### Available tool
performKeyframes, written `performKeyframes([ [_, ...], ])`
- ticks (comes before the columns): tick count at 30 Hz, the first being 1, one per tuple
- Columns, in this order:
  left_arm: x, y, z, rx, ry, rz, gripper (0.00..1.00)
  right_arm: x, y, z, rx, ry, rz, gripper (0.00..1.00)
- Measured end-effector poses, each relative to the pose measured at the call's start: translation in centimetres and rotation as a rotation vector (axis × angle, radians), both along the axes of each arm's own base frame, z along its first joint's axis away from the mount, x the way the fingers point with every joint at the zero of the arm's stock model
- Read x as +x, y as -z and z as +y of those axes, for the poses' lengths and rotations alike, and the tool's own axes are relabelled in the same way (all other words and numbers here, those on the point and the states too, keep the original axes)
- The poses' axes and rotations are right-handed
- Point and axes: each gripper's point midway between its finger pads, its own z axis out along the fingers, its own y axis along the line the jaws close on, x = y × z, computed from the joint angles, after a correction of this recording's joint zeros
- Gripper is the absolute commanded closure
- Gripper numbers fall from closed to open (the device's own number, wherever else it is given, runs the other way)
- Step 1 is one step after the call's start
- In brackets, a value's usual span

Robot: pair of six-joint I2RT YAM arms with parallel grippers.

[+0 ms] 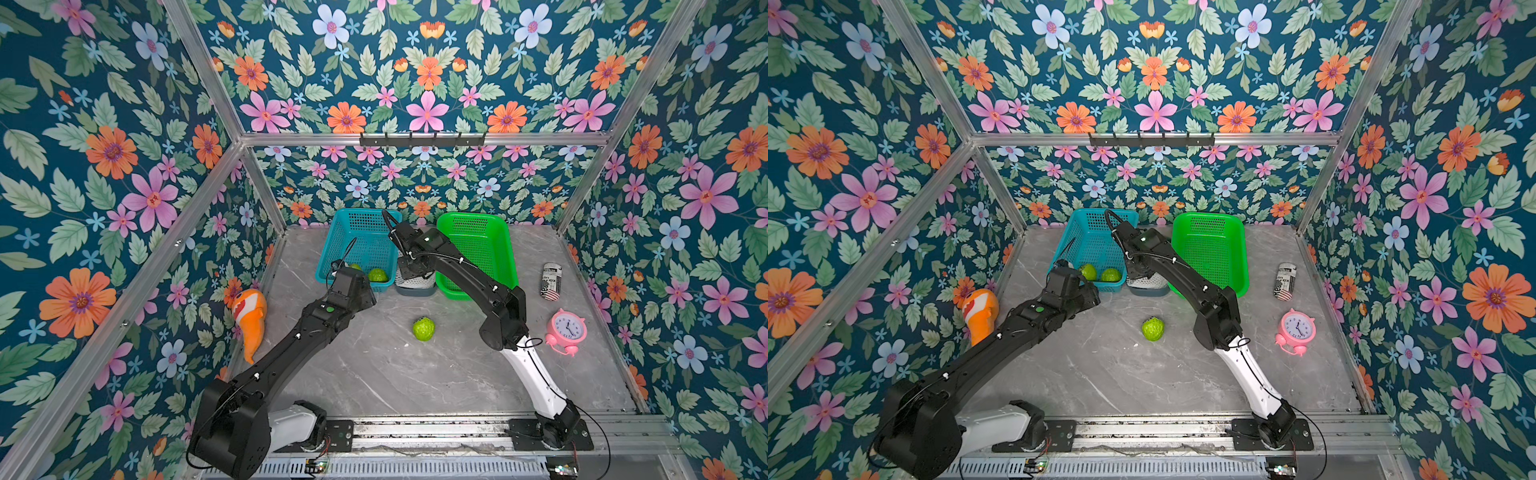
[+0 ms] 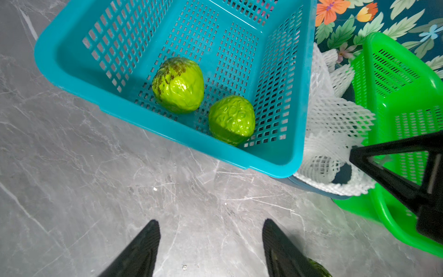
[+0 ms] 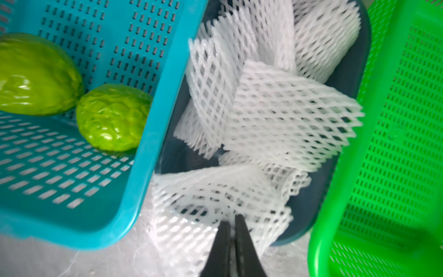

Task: Sleeve custard apples in foam nets
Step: Pick up the foam net from the storage box.

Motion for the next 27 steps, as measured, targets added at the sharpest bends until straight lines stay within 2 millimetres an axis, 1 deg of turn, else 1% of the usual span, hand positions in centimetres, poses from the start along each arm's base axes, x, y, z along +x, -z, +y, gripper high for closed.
performKeyframes([
  [3, 0.3, -0.6, -0.3, -0.017, 0.008, -0.015, 0.28, -0.8, -1.6, -0.7, 0.015, -0.001, -0.013, 1.0],
  [6, 0.5, -1.6, -0.7, -0.039, 0.02, -0.036, 0.27, -1.8, -3.8, -1.6, 0.043, -0.001, -0.042, 1.0],
  [9, 0.8, -3.0, -1.2, -0.072, 0.037, -0.071, 0.25, -2.5, -6.2, -2.3, 0.094, -0.001, -0.083, 1.0],
  [13, 1.1, -4.5, -1.9, -0.116, 0.062, -0.111, 0.24, -3.3, -8.5, -3.9, 0.208, 0.015, -0.102, 1.0],
  [17, 1.3, -6.0, -2.7, -0.171, 0.1, -0.151, 0.23, -4.5, -9.8, -5.8, 0.333, 0.024, -0.118, 1.0],
  [19, 1.4, -6.8, -3.4, -0.204, 0.129, -0.17, 0.22, -5.3, -10.4, -6.3, 0.386, 0.008, -0.13, 1.0],
  [21, 1.6, -7.8, -4.3, -0.244, 0.171, -0.187, 0.22, -6.2, -10.9, -6.4, 0.431, -0.015, -0.143, 1.0],
  [23, 1.8, -8.8, -5.7, -0.29, 0.229, -0.203, 0.22, -6.9, -11.3, -6.7, 0.456, -0.035, -0.155, 1.0],
  [27, 1.3, -10.2, -8.2, -0.36, 0.342, -0.224, 0.22, -7.0, -11.9, -7.2, 0.519, -0.028, -0.148, 1.0],
])
